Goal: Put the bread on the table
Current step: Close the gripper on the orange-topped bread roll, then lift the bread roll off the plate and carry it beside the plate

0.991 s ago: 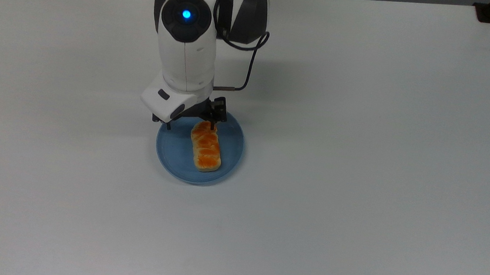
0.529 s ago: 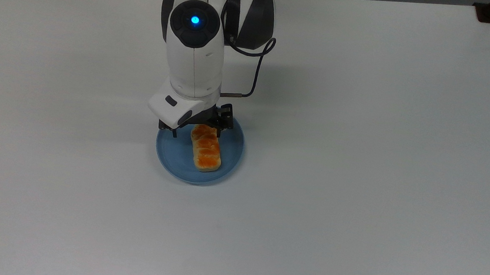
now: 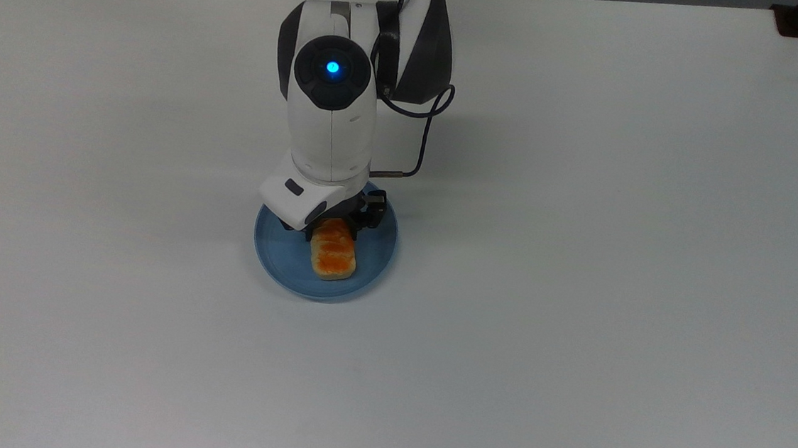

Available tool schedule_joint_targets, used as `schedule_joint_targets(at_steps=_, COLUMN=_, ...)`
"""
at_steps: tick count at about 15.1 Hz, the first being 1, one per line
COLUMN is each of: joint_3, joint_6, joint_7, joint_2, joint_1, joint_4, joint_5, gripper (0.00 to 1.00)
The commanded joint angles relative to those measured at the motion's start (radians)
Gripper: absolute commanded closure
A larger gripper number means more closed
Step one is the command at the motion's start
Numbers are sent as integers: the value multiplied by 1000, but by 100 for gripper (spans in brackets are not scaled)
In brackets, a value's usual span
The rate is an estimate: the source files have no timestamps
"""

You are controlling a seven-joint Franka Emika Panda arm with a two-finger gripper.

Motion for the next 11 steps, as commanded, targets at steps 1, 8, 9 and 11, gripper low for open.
schedule_joint_targets(at_steps=1, joint_3=-2, joint_6=25, joint_7=25, joint_2=2, joint_1=11, joint_4=3, joint_5=-24, gripper=61)
schedule_joint_targets(at_steps=8, joint_3=-2, joint_6=-4, joint_7=22, joint_2=-126, joint_1=11, joint_4=-65, joint_5=-21, gripper=66)
schedule_joint_targets(at_steps=9, joint_3=-2, joint_6=-4, joint_7=19, joint_2=-169, joint_1=12, joint_4=-116, joint_5=-21, gripper=66)
schedule_joint_targets(at_steps=11, joint_3=-2, joint_6=0, joint_7=14, joint_2=-269, joint_1=12, joint_4=-235, joint_5=-24, gripper=66)
